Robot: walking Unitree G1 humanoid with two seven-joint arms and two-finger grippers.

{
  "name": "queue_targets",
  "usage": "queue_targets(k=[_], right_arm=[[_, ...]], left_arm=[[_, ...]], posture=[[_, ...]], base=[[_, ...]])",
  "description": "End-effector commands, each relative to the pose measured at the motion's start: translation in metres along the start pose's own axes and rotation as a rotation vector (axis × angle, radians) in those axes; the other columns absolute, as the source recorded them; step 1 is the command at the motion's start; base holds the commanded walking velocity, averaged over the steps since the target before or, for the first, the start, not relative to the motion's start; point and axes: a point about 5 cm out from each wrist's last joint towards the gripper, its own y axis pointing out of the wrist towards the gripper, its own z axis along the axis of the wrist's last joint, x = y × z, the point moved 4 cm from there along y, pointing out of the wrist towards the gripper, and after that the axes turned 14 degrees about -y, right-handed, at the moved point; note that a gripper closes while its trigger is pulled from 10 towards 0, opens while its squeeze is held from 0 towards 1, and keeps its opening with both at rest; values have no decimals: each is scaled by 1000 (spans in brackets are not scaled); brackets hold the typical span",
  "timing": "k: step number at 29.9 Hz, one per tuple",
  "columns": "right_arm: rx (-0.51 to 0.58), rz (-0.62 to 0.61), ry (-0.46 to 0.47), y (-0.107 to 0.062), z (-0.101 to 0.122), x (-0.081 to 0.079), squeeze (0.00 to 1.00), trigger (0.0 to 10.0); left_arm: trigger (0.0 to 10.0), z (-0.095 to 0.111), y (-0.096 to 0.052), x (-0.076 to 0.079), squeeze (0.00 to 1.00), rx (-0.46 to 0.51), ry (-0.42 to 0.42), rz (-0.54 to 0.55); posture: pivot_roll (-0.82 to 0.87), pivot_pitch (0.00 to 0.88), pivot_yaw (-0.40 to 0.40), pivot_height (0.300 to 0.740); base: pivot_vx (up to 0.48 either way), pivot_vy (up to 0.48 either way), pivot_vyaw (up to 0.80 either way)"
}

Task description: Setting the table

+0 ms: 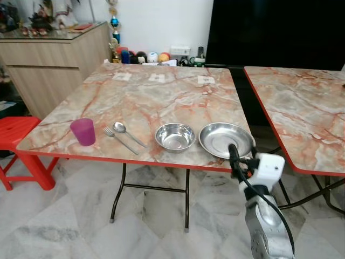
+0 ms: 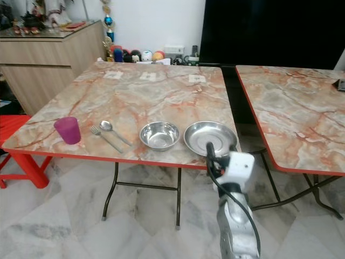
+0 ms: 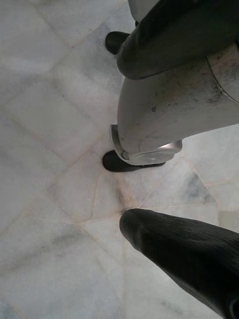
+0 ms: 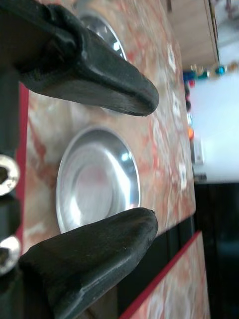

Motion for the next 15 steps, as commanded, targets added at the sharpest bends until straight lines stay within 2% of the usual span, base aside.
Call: queue_targets(k=[1,2,4,9,15], right_arm=[[-20,3,5,0,-3,1,0,10000],[-22,-1,3,0,-3,2,0,10000],[-30,-37,6,0,-5,6,0,10000],[-41,-114,29,-1,-6,13,0,10000],[-41,-128,33,-2,-6,15,0,10000]], left_arm=[[10000,13,1,-5,0,33,-7,-11],[10000,37,2,-9,0,95,-12,-26],[10000,43,2,-12,0,119,-43,-18],[10000,41,2,-14,0,118,-68,-4],[10000,40,1,-15,0,112,-71,-7]], posture=[[-9,0,-38,740],[-9,0,-38,740],[-2,0,-41,740],[-12,0,-27,740],[-12,0,-27,740]], base=[[0,0,0],[0,0,0],[0,0,0],[0,0,0],[0,0,0]])
